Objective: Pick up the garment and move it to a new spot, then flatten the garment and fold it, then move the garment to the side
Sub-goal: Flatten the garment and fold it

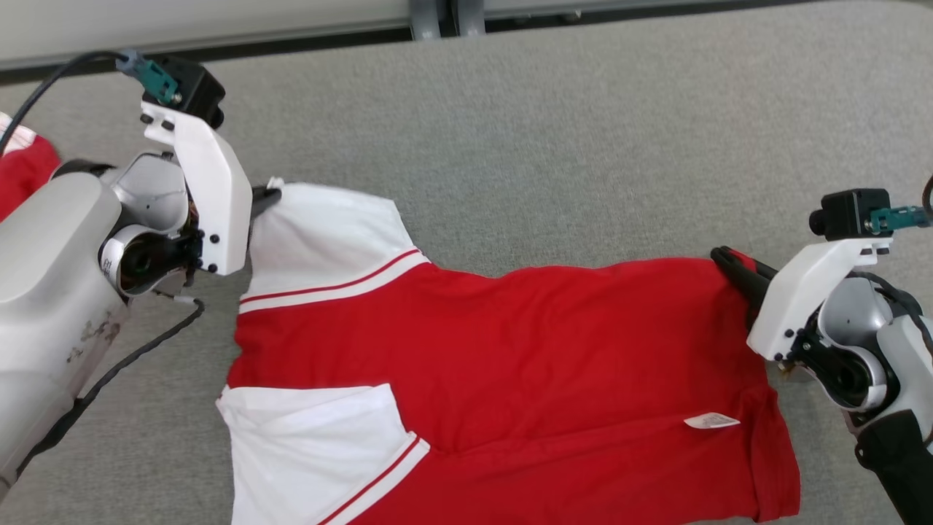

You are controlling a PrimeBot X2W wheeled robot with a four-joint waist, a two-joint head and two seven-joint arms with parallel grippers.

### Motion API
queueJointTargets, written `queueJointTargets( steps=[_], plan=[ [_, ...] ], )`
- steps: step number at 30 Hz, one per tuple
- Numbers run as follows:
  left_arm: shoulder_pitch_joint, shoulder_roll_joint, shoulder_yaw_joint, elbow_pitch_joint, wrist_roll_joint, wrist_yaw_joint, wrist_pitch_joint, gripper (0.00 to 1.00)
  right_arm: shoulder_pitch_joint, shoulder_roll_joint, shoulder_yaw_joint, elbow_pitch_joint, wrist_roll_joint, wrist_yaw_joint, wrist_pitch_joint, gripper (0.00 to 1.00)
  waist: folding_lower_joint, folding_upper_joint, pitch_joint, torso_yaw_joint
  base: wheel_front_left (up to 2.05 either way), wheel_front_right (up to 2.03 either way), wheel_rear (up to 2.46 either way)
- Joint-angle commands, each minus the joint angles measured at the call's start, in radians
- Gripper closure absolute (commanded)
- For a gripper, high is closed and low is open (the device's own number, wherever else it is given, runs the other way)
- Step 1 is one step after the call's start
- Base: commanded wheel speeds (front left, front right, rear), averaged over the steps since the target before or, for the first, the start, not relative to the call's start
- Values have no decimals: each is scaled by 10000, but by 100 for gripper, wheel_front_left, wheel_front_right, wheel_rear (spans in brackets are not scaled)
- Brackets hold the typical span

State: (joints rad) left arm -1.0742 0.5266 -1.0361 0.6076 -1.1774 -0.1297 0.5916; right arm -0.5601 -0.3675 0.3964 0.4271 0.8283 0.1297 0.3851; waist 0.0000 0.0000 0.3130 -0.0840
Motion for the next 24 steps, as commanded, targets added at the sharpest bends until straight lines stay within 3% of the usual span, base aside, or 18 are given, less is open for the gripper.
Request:
queueJointTargets(
  steps=[1, 9, 24],
  plan=[
    [146, 98, -37, -64, -139, -8, 140, 100, 142, -144, 10, 26, 65, 21, -71, 100, 0, 0, -473, 259, 0, 0, 0],
    [941, 668, -182, -1126, -1447, 261, 2180, 100, 661, -704, 508, 93, 322, 21, 496, 100, 0, 0, -1618, 674, 0, 0, 0],
    [2478, 2079, -468, -4504, -2549, 1624, 3651, 100, 1240, -2126, 1363, -361, 876, 21, 1764, 100, 0, 0, -2522, 1056, 0, 0, 0]
  ],
)
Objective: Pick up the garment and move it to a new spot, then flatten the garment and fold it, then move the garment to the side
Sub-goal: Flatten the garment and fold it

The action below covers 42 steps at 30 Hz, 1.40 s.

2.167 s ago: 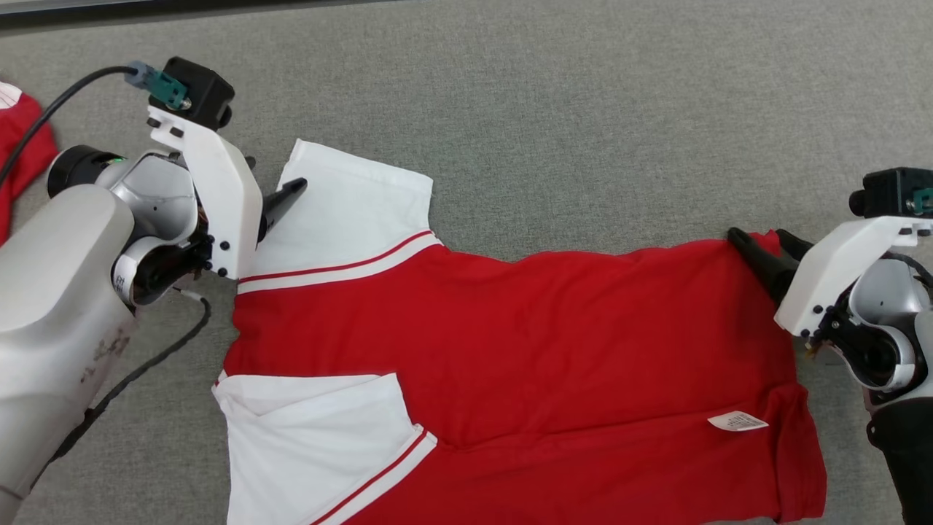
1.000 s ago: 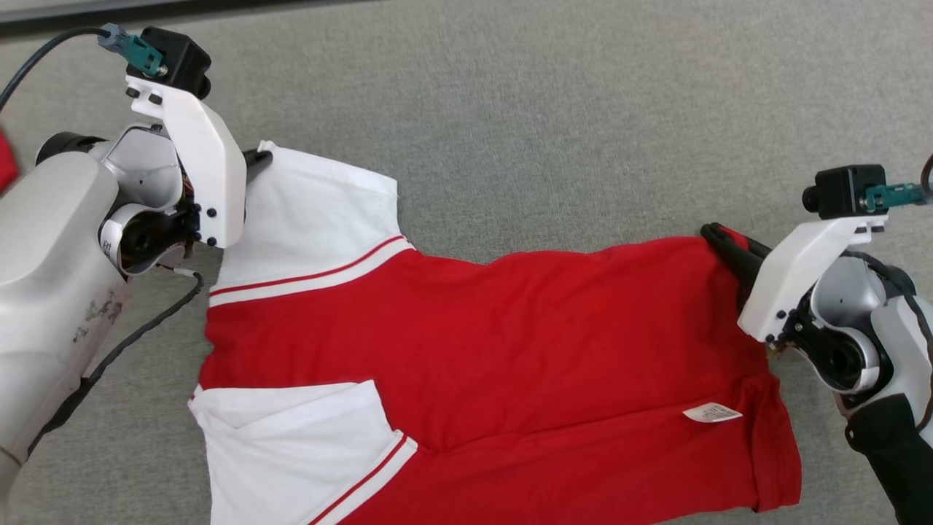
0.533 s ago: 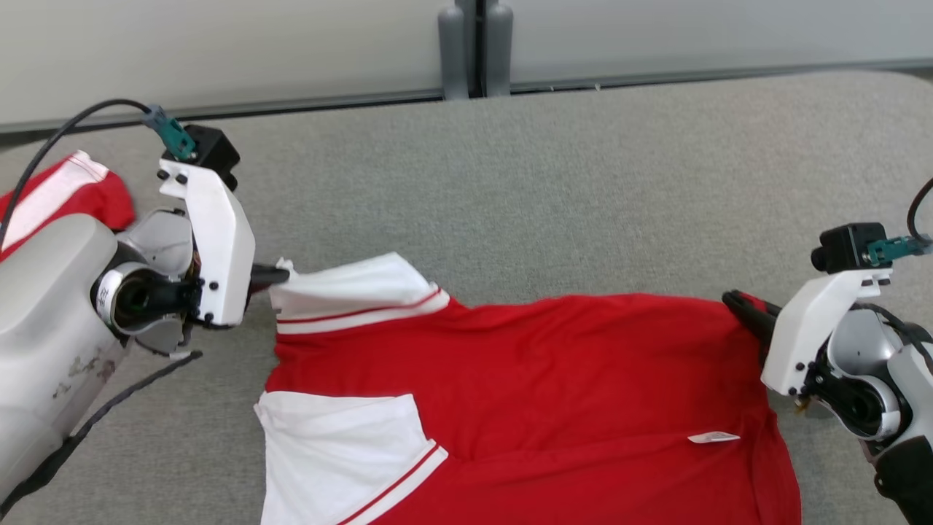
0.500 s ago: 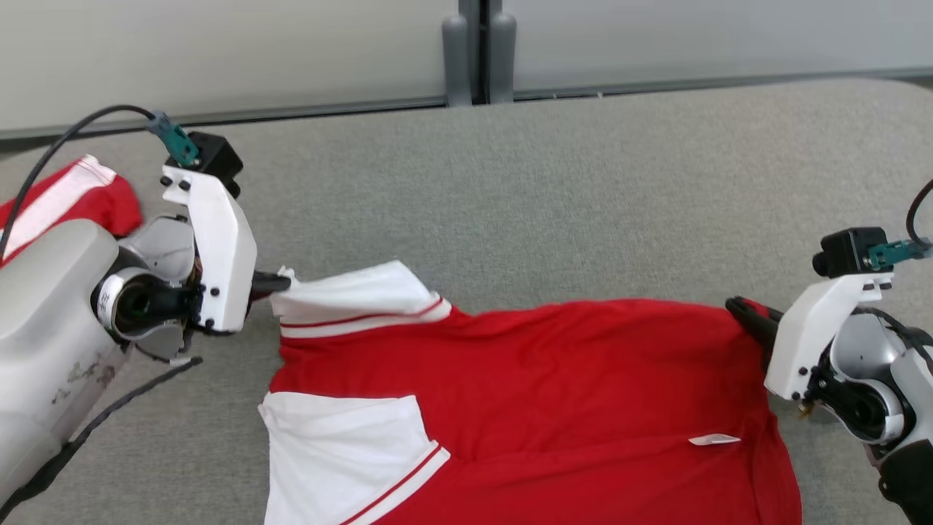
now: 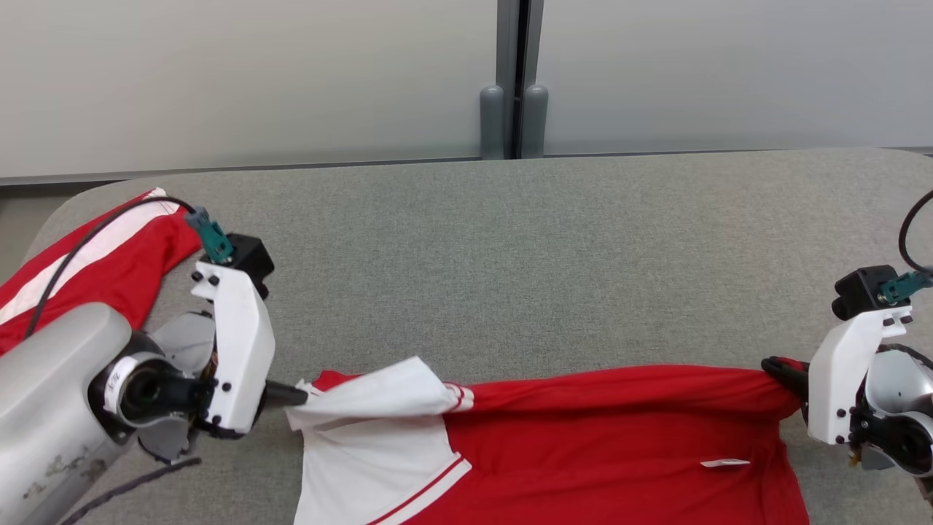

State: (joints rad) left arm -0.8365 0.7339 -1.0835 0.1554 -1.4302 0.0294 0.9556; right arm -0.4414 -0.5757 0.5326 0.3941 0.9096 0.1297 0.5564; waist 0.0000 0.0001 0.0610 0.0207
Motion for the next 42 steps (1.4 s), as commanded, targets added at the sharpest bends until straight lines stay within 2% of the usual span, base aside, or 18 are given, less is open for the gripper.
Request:
queueJointTargets(
  steps=[1, 8, 25, 26, 27, 28, 29, 32, 33, 34, 35, 42],
  plan=[
    [190, 67, -11, -194, -112, 113, 62, 100, 55, -108, 84, -80, 113, 21, 130, 100, 0, -1, 5, 21, 0, 0, 0],
    [556, 355, -107, -1256, -305, 584, 302, 100, -85, -576, 446, -449, 272, 21, 516, 100, 0, -1, 314, 82, 0, 0, 0],
    [1172, 765, -349, -1923, -757, 878, 706, 100, 17, -1414, 1336, -1218, 1063, 21, 1523, 100, 0, -1, 494, -82, 0, 0, 0],
    [1180, 768, -354, -1942, -759, 883, 719, 100, -1, -1433, 1401, -1252, 1065, 21, 1547, 94, 0, -1, 501, -89, 0, 0, 0],
    [1189, 767, -363, -1960, -769, 905, 734, 100, -9, -1448, 1468, -1254, 1074, 21, 1599, 64, 0, -1, 508, -97, 0, 0, 0],
    [1218, 761, -375, -1966, -793, 918, 755, 100, -9, -1455, 1539, -1249, 1096, 21, 1655, 9, 0, -1, 511, -105, 0, 0, 0],
    [1260, 756, -397, -1971, -821, 934, 795, 100, -22, -1466, 1627, -1278, 1092, 21, 1706, 0, 0, -1, 512, -112, 0, 0, 0],
    [1332, 772, -439, -1983, -865, 957, 831, 100, -66, -1505, 1747, -1239, 1124, 21, 1744, 0, 0, -1, 501, -131, 0, 0, 0],
    [1361, 783, -461, -1971, -841, 953, 835, 63, -91, -1513, 1766, -1210, 1088, 21, 1697, 0, 0, -1, 495, -137, 0, 0, 0],
    [1380, 796, -491, -1949, -802, 957, 837, 6, -114, -1510, 1778, -1182, 1051, 21, 1632, 0, 0, -1, 487, -143, 0, 0, 0],
    [1406, 814, -522, -1919, -772, 958, 853, 0, -130, -1505, 1795, -1147, 1019, 21, 1614, 0, 0, -1, 466, -151, 0, 0, 0],
    [1495, 783, -427, -1827, -799, 861, 676, 0, -124, -1563, 1352, -1061, 1189, 21, 773, 0, 0, -1, 210, -86, 0, 0, 0]
  ],
)
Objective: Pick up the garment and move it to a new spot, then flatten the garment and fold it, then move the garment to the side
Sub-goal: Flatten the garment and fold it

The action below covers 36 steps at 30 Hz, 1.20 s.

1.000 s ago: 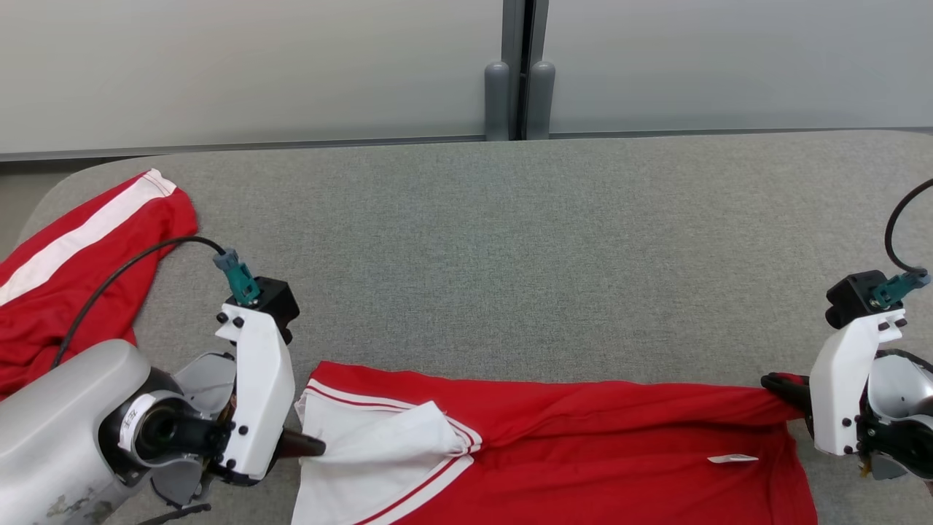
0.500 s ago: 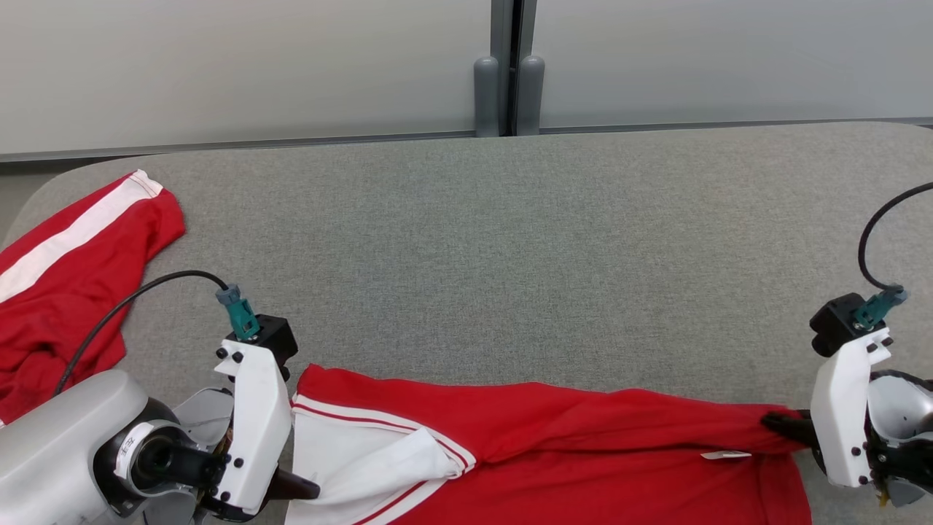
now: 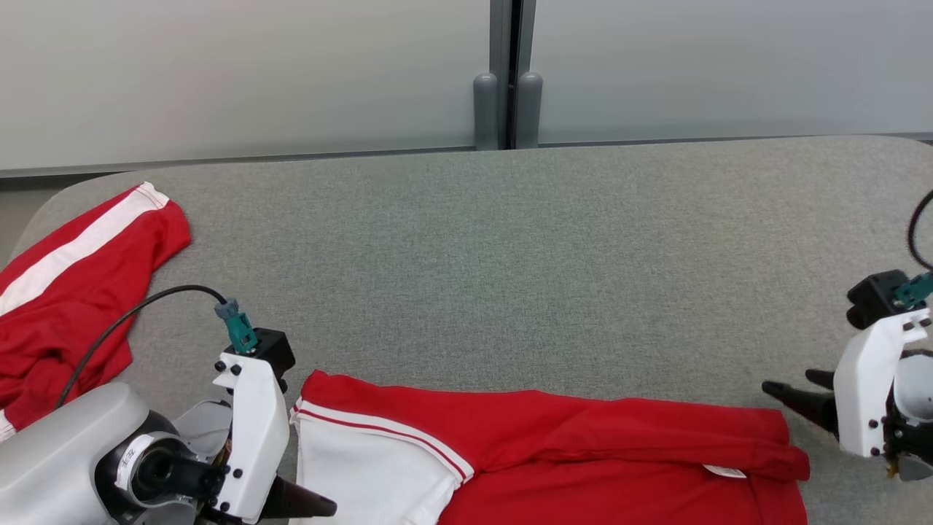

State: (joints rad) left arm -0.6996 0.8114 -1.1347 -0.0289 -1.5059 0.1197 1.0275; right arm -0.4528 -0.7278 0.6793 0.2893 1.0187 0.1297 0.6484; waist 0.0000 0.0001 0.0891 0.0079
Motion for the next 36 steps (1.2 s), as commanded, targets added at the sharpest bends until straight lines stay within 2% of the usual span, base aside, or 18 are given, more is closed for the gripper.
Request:
queueJointTargets(
  steps=[1, 5, 8, 11, 14, 16, 17, 20, 21, 24, 27, 31, 36],
  plan=[
    [120, -8, 138, 3, -72, -55, -126, 0, 55, -39, -275, -36, 195, 21, -335, 0, 0, -1, -127, 69, 0, 0, 0],
    [90, -55, 510, -75, -10, -254, -775, 0, 346, -130, -958, -272, 333, 21, -1309, 0, 0, -1, -383, 171, 0, 0, 0],
    [190, -112, 977, -152, 180, -422, -1824, 0, 647, -41, -1557, -468, 328, 21, -2211, 0, 0, -1, -560, 218, 0, 0, 0],
    [426, -174, 1730, -285, 417, -559, -3574, 0, 952, 124, -2173, -660, -59, 21, -3302, 0, 0, -1, -668, 208, 0, 0, 0],
    [904, -146, 2491, -396, 852, -543, -5652, 0, 1339, 564, -2900, -698, -536, 21, -4485, 0, 0, -1, -749, 207, 0, 0, 0],
    [1264, -52, 2879, -475, 1241, -407, -6854, 0, 1641, 968, -3502, -617, -930, 21, -5318, 0, 0, -1, -785, 244, 0, 0, 0],
    [1652, 37, 3164, -612, 1627, -144, -7951, 0, 2059, 1492, -3918, -676, -1249, 23, -5907, 0, 0, -1, -821, 294, 0, 0, 0],
    [2348, 71, 3574, -816, 2127, 454, -9539, 0, 2603, 2126, -4612, -728, -1779, 21, -6678, 0, 0, -1, -834, 381, 0, 0, 0],
    [2348, 71, 3574, -816, 2127, 454, -9539, 0, 2603, 2126, -4612, -728, -1779, 21, -6678, 0, 0, -1, -834, 381, 0, 0, 0],
    [3111, -53, 3861, -983, 2613, 1119, -11034, 0, 3201, 2790, -5129, -848, -2205, 21, -7127, 0, 0, -1, -846, 473, 0, 0, 0],
    [3976, -483, 4094, -917, 2929, 1708, -12363, 0, 3700, 3282, -5476, -1124, -2544, 21, -7434, 0, 0, -1, -868, 568, 0, 0, 0],
    [4984, -1424, 4810, -545, 3855, 2082, -12915, 0, 4373, 3642, -5469, -1415, -2633, 21, -7413, 0, 0, -1, -909, 579, 0, 0, 0],
    [6572, -3188, 7006, -493, 6599, 1868, -12919, 0, 4861, 3938, -5700, -1426, -2978, 21, -7479, 0, 0, -1, -955, 551, 0, 0, 0]
  ],
)
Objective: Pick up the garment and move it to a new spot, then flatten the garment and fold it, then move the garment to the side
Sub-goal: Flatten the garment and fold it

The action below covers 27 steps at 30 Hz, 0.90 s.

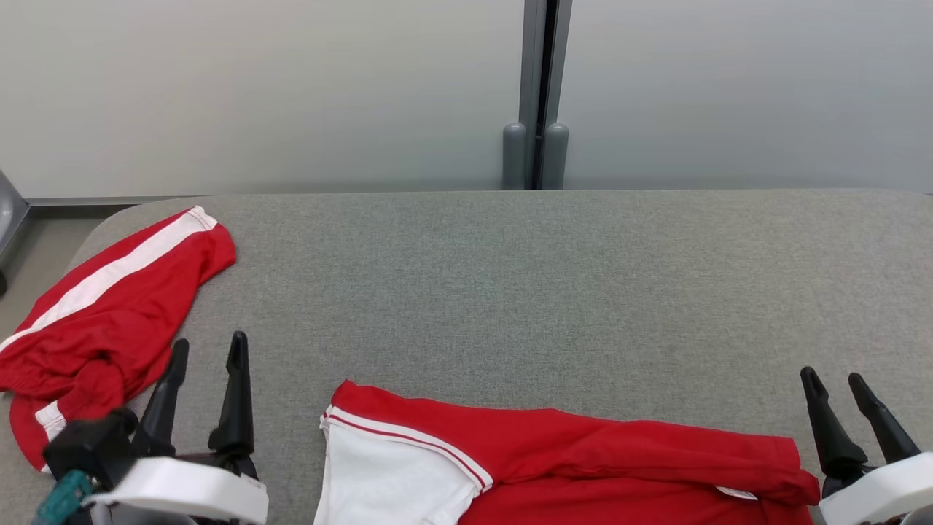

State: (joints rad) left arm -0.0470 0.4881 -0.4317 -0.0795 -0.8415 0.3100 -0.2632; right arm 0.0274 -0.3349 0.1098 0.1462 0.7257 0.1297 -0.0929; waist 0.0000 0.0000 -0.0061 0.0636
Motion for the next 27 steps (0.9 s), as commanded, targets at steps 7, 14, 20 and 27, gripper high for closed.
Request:
queueJointTargets(
  steps=[7, 14, 20, 27],
  plan=[
    [1439, -1648, 1664, -19, 2068, -1103, -15, 0, 475, 295, -266, 399, -608, 21, 391, 0, 0, 0, 26, -48, 0, 0, 0],
    [1436, -2410, 2221, 338, 2806, -2034, -17, 0, 428, 653, -513, 1007, -776, 21, 1438, 0, 0, 0, 157, -42, 0, 0, 0],
    [1163, -2767, 2429, 650, 3146, -2575, -17, 0, 464, 1054, -874, 1621, -757, 21, 2370, 0, 0, 0, 399, -5, 0, 0, 0],
    [922, -3005, 2577, 938, 3431, -2928, -18, 0, 159, 1671, -1109, 2753, -459, 21, 3310, 0, 0, 0, 622, 55, 0, 0, 0]
  ],
)
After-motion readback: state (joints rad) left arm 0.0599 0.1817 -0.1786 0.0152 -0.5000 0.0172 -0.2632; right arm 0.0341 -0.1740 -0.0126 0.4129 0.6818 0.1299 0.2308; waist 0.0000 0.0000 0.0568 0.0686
